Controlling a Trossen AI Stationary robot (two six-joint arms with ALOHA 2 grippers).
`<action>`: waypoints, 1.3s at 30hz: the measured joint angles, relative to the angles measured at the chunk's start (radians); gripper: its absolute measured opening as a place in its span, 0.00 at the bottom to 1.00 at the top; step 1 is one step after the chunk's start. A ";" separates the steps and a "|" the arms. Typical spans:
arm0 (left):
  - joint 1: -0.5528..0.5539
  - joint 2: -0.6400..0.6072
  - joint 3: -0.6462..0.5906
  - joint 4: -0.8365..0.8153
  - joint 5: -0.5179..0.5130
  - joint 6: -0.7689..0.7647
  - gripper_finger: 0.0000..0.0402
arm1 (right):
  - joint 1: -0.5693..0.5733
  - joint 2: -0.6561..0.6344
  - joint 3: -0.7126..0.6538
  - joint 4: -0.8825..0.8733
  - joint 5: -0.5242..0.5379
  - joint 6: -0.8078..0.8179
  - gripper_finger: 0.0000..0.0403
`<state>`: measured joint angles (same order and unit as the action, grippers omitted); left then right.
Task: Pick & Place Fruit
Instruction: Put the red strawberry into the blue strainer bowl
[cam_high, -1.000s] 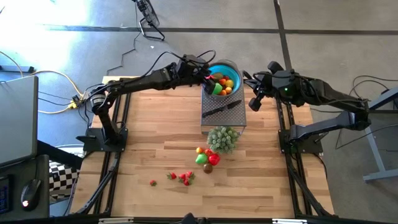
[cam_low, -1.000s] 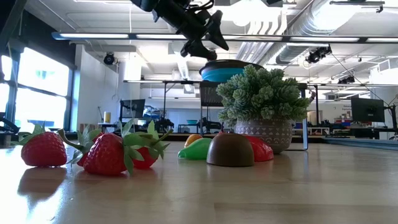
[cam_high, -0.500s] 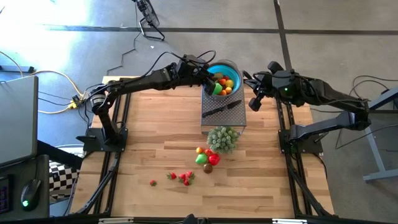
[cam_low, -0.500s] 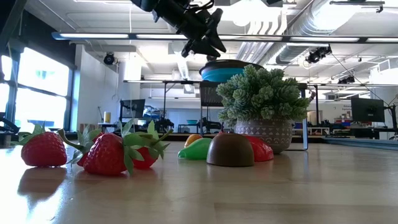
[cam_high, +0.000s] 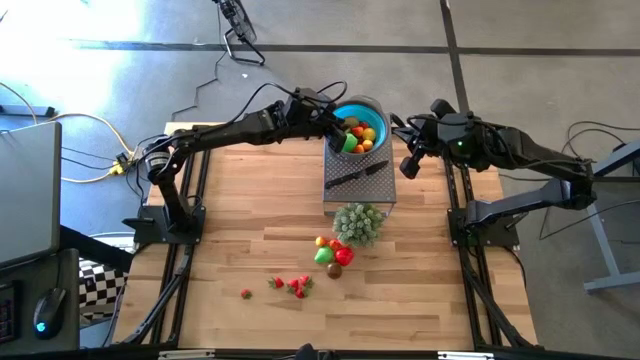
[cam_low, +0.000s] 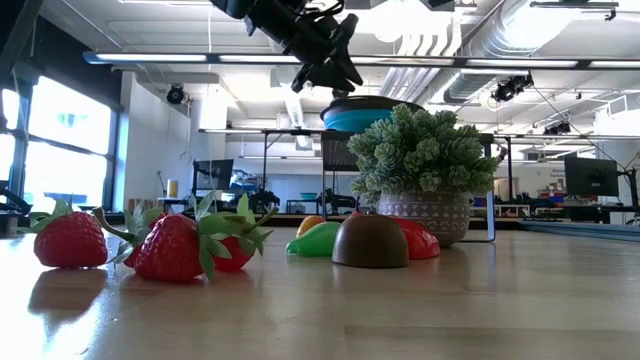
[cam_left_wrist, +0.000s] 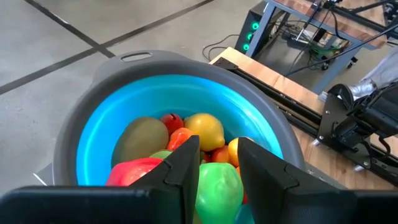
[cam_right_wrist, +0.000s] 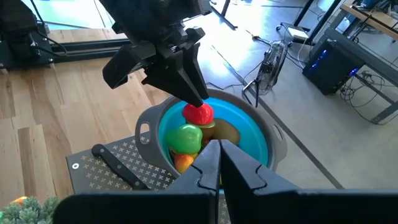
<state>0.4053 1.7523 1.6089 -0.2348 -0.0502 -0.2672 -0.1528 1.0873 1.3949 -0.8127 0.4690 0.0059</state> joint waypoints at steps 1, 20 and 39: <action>0.000 0.000 0.000 0.000 0.000 0.000 0.26 | 0.000 0.000 0.000 0.000 0.000 0.000 0.01; -0.013 0.000 0.000 0.000 -0.007 0.000 0.26 | 0.000 0.000 0.000 0.000 0.003 -0.002 0.01; -0.054 -0.026 -0.001 -0.043 0.063 0.073 0.26 | 0.000 0.000 0.000 0.000 0.003 0.019 0.01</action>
<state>0.3509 1.7264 1.6079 -0.2777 0.0124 -0.1946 -0.1532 1.0874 1.3949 -0.8127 0.4725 0.0249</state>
